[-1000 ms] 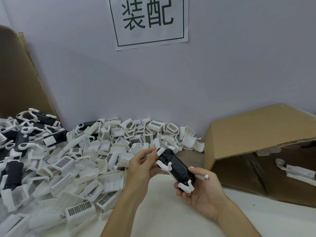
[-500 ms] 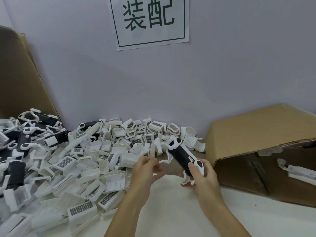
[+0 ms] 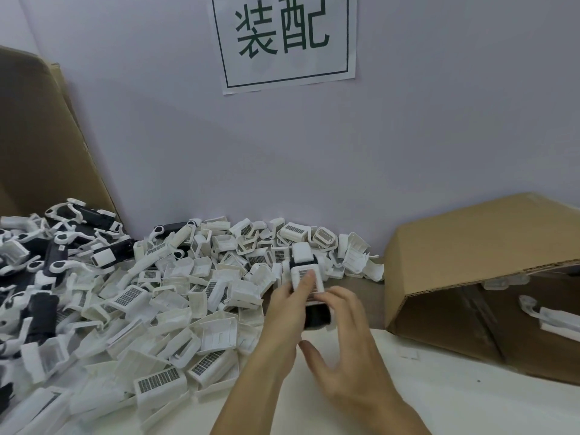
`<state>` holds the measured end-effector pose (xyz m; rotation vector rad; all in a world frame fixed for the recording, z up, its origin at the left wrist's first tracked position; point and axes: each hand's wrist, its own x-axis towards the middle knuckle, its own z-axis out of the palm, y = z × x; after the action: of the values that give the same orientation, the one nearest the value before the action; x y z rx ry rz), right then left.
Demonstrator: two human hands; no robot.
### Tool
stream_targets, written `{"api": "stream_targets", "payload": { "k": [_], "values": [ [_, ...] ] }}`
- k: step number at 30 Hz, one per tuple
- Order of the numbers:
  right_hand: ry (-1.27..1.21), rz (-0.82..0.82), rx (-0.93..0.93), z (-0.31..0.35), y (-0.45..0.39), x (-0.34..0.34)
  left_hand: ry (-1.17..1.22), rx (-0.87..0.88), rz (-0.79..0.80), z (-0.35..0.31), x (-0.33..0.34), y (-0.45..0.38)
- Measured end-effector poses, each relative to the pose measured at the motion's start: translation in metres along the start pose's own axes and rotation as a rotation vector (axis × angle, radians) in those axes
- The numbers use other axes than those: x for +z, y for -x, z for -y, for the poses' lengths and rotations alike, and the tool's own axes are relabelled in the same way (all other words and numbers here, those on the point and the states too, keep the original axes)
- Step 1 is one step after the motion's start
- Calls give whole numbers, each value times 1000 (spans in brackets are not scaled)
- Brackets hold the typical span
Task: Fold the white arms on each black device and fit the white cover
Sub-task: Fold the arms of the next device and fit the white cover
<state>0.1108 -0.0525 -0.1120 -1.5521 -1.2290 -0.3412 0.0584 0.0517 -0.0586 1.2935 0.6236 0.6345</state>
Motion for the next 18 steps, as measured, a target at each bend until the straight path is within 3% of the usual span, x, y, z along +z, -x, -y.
{"api": "stream_targets", "payload": {
  "k": [2,4,9,13,18],
  "values": [
    [-57,-7,-10,4,1,-1,58,-41,-59,-2,-2,1],
    [-105,-106,25,2,1,-2,233,-103,-20,-4,-5,2],
    [-327,-344,293,-8,0,-7,828,-259,286,1,-17,6],
    [-446,-408,415,-12,-2,-10,917,-183,419,11,-25,6],
    [-430,-393,451,-11,-3,-8,926,-172,430,13,-28,5]
  ]
}}
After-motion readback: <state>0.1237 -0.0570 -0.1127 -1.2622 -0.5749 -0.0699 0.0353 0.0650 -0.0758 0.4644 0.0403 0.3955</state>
